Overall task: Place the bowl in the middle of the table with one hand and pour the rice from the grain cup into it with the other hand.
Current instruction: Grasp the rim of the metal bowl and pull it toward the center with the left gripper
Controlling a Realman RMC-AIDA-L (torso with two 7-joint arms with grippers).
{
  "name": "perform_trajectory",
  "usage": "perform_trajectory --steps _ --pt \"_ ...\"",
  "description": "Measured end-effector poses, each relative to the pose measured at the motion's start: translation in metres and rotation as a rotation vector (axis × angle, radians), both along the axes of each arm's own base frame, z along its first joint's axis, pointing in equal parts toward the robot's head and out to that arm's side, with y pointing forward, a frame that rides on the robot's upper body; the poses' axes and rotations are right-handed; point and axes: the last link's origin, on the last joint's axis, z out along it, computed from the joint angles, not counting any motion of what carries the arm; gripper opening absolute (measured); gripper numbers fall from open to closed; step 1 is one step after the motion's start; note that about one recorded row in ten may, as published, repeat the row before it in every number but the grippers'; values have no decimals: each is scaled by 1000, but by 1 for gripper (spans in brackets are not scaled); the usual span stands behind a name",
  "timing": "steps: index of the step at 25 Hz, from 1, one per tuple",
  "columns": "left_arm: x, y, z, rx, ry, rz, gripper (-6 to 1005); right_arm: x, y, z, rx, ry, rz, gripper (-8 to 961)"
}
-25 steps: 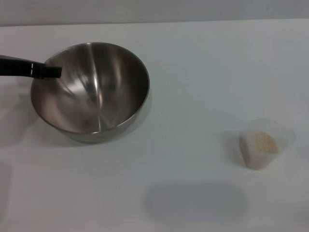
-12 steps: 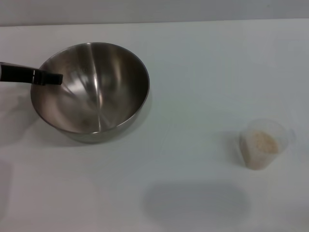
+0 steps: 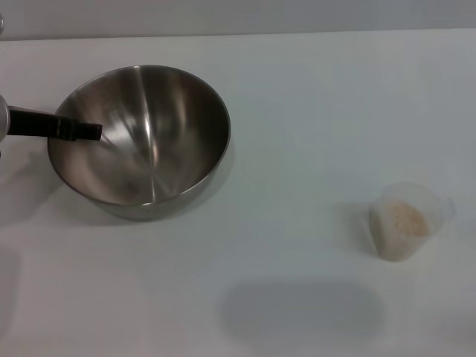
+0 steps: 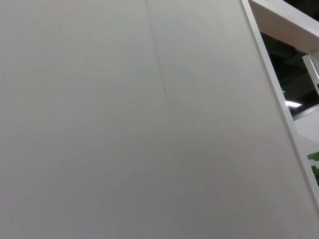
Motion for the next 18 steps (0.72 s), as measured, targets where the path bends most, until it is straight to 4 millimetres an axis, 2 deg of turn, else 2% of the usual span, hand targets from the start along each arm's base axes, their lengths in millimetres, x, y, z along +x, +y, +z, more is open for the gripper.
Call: perform_trajectory --steps 7,18 --pt "3 3 -3 -4 -1 -7 824 0 1 1 0 -2 2 829" --pt "5 7 -2 -10 -5 -6 545 0 1 1 0 -2 2 828"
